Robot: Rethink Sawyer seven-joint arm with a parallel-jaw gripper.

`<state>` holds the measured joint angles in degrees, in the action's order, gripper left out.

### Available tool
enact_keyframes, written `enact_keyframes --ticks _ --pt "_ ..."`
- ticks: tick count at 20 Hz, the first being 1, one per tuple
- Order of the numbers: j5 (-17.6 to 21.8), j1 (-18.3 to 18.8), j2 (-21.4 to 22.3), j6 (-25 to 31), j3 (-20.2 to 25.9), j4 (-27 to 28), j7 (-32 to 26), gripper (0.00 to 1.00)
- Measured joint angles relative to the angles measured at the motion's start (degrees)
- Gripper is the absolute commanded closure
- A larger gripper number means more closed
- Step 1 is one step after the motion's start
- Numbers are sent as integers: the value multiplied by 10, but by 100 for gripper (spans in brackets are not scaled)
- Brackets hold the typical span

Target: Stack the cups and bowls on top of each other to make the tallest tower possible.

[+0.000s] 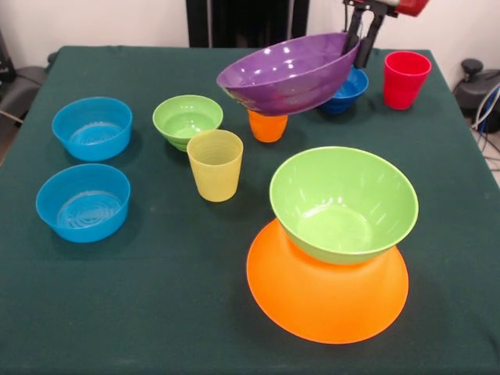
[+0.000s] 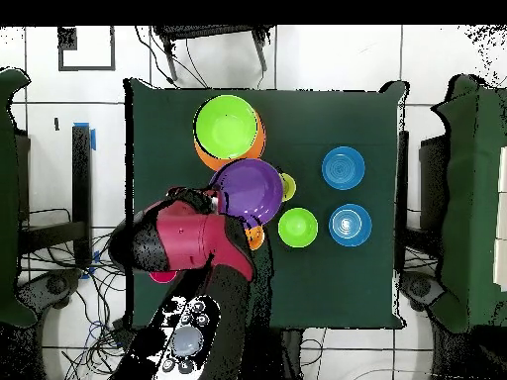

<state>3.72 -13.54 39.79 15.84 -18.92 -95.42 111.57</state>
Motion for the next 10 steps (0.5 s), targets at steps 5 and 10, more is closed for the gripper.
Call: enact_keyframes --ticks 5,10 --pt "0 55 12 40 44 7 0 100" --pt "1 56 -21 134 40 76 0 100"
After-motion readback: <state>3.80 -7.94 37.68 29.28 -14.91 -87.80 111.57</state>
